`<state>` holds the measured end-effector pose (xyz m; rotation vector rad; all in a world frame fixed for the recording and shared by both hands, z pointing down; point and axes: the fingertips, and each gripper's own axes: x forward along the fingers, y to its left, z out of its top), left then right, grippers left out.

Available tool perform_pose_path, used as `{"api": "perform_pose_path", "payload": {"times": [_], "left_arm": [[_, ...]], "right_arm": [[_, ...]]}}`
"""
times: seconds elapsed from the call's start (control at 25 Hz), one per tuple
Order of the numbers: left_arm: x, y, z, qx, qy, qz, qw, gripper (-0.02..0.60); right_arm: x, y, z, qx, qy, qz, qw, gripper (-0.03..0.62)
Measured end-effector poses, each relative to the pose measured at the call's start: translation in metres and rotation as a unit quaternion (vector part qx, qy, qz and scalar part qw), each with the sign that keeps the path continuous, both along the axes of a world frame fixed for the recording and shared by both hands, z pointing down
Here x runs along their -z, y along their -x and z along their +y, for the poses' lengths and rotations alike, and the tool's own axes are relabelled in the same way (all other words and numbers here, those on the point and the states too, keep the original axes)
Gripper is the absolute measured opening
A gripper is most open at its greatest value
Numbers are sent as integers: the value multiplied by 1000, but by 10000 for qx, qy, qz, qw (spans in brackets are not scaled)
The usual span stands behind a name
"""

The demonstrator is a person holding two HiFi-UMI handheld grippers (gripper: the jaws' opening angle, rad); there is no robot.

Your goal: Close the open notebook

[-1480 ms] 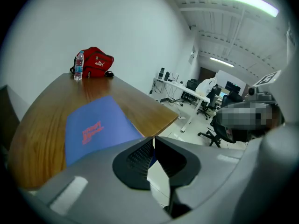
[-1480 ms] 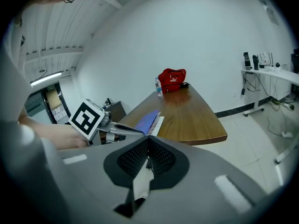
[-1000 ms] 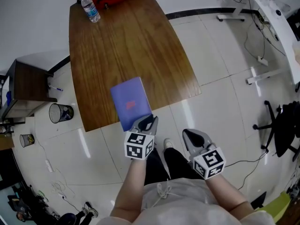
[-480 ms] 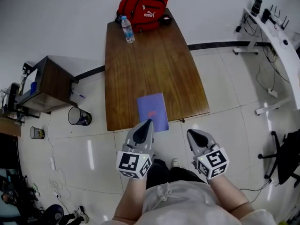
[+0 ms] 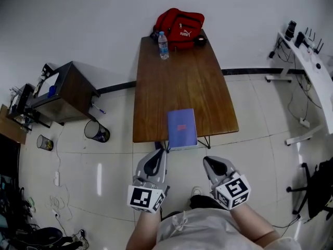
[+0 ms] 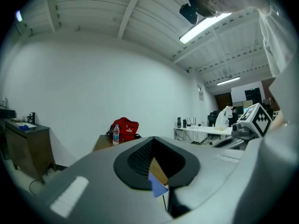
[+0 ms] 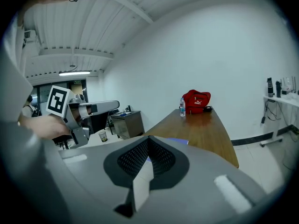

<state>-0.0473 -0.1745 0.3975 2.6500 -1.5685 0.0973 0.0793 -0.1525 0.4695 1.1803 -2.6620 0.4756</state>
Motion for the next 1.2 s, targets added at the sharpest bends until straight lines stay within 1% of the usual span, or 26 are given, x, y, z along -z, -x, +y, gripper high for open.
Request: {"api": "perform_pose_path", "payload": {"times": [0.08,0.24,0.28,0.4,0.52,0.64,0.76,0.88,1.04,1.2], "left_arm": [[-1,11,22,14,26,72,10000,6],[10,43,69,42,22,347,9994,6],[14,52,81,38,0,342,9994,6],[22,74,113,6,-54,164,9999,6],[28,83,136,-115,-81,79,9999,6],[33,82,158,-257,-78,-15,9996,6],[27,73,178,-201,-48,2,9998,6],[14,58,198,-128,62,41,9999,6],[0,33,220,13,153,183,9997,6],[-7,9,244,38,236,261,9994,6]], "right_arm": [[-3,9,17,-22,70,-47,10000,8],[-4,30,55,-129,138,-51,9998,8],[-3,37,67,-135,135,-39,9998,8],[6,56,103,-172,60,-65,9998,7],[11,63,133,-276,-17,-21,9996,8],[12,62,154,-380,-59,80,9992,8],[14,55,169,-371,-188,133,9990,8],[9,41,188,-266,-226,213,9992,8],[-1,15,208,-161,-165,363,9991,8],[9,-2,229,-80,-309,386,9987,8]]}}
